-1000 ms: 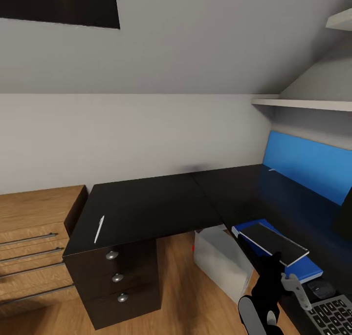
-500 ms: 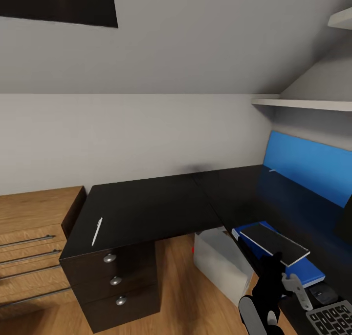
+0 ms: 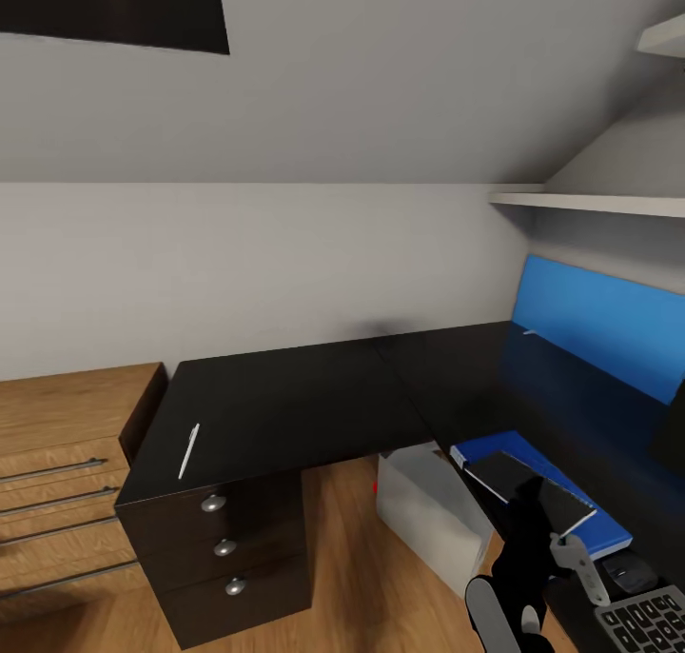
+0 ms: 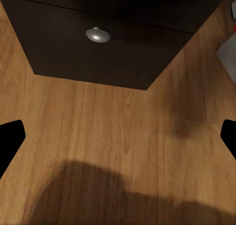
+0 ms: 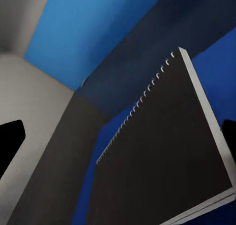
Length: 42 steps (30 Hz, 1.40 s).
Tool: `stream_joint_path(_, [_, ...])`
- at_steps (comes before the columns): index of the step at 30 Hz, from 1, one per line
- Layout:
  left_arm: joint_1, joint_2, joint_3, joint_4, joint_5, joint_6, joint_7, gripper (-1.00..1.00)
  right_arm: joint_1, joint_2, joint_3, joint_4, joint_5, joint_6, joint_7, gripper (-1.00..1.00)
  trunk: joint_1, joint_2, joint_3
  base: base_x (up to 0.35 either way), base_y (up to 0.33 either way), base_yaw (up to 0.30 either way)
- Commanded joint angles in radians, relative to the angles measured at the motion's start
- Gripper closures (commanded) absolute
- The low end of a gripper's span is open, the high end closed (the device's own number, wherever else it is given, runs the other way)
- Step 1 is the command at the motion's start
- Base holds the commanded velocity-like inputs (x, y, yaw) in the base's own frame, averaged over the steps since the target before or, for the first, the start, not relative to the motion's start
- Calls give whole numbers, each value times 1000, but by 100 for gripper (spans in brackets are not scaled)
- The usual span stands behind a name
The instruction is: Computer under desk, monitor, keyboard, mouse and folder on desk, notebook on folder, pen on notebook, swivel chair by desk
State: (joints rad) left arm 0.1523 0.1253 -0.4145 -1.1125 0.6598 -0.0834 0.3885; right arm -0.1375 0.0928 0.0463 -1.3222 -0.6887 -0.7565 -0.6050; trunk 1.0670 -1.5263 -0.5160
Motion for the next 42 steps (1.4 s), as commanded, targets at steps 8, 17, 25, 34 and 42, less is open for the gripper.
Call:
stream_joint_path(8, [0, 1, -4, -1, 12, -7, 6, -100, -1, 0, 1, -2, -2, -3, -4, -100, 0, -1, -1, 0, -115, 0])
stream_joint_path(17, [0, 1, -4, 0, 14, -7, 7, -100, -1, -2, -9, -8, -2, -8, -4, -100, 0, -1, -1, 0, -4, 0])
stream_joint_path(25, [0, 0, -4, 1, 15, -5, 7, -100, 0, -3, -29, -85, 2, -12, 1, -100, 0, -1, -1, 0, 0, 0])
stream_joint_path(34, [0, -1, -6, 39, 15, -4, 7, -100, 21, 3, 18, -94, 221, -12, 6, -100, 0, -1, -1, 0, 0, 0])
stream_joint_path(42, [0, 0, -7, 44, 15, -5, 7, -100, 27, 2, 311, -18, 506, 40, 0, -100, 0, -1, -1, 0, 0, 0])
